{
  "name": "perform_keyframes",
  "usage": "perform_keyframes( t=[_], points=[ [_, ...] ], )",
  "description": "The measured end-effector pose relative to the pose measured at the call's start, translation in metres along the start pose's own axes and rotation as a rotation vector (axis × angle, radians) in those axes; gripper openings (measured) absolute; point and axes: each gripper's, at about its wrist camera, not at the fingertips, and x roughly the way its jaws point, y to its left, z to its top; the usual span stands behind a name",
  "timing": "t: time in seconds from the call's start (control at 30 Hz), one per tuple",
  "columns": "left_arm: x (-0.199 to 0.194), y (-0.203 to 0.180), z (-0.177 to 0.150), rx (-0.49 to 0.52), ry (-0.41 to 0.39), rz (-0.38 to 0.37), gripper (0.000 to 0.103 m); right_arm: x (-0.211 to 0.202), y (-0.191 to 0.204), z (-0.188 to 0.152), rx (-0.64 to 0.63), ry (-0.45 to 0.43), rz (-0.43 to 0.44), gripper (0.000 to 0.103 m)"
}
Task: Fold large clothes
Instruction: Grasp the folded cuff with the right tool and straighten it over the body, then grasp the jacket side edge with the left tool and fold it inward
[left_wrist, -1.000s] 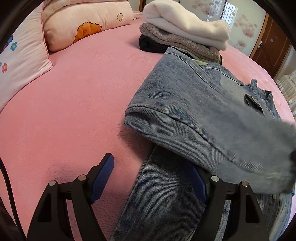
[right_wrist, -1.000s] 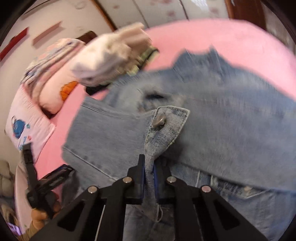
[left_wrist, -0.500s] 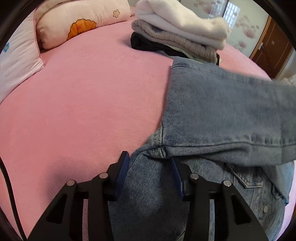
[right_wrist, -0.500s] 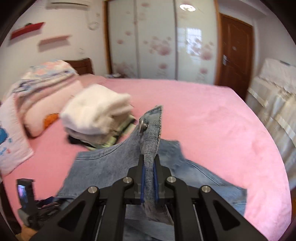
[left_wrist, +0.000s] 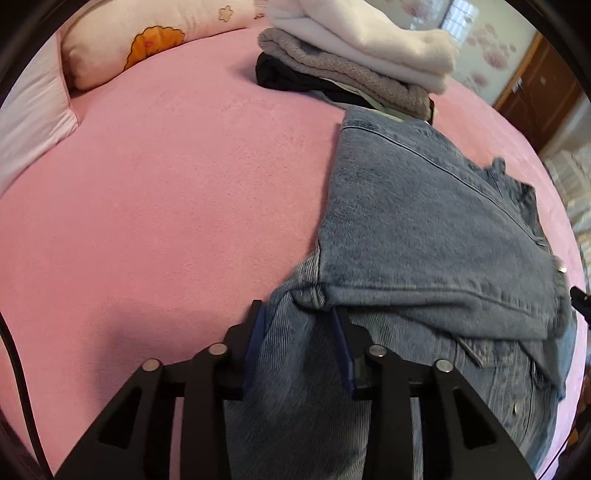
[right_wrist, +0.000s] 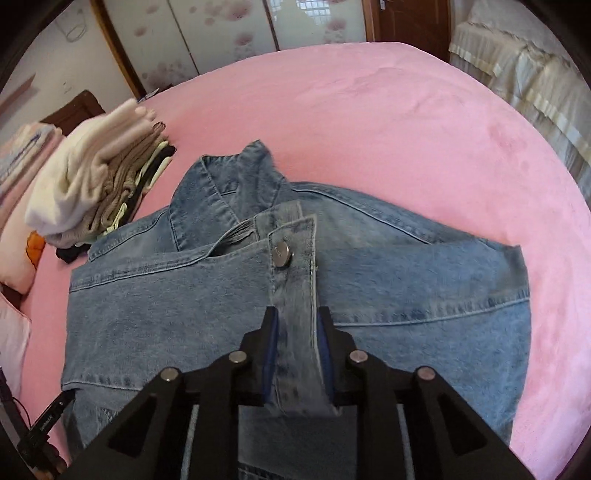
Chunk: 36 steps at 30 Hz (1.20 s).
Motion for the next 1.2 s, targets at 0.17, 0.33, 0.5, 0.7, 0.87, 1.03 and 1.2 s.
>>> perform_keyframes(
  t=[0.17, 0.33, 0.5, 0.7, 0.87, 1.03, 1.2],
  points=[
    [-0.038, -0.002, 0.009, 0.017, -0.086, -0.015, 0.058, -0.008, -0.027, -0.010, 0.022, 0.019, 0.070, 0.040],
    [-0.034, -0.018, 0.042, 0.055, -0.135, -0.021, 0.063, 0.022, -0.028, -0.019, 0.061, 0.094, 0.122, 0.040],
    [0.018, -0.034, 0.093, 0.123, -0.093, -0.038, 0.063, 0.037, -0.029, -0.031, 0.083, 0.114, 0.172, 0.041],
    [0.077, -0.033, 0.142, 0.092, -0.005, -0.061, 0.063, 0.035, -0.028, -0.036, 0.040, 0.085, 0.202, 0.042],
    [0.099, -0.043, 0.146, 0.115, 0.014, -0.101, 0.040, 0.030, -0.015, -0.043, -0.035, 0.060, 0.134, 0.032],
    [0.083, -0.067, 0.143, 0.235, -0.052, -0.006, 0.007, 0.003, 0.003, -0.054, -0.065, 0.010, 0.104, 0.022],
    [0.080, -0.064, 0.148, 0.294, -0.056, -0.011, 0.007, -0.015, 0.000, -0.071, -0.032, -0.013, 0.118, 0.022]
  ],
)
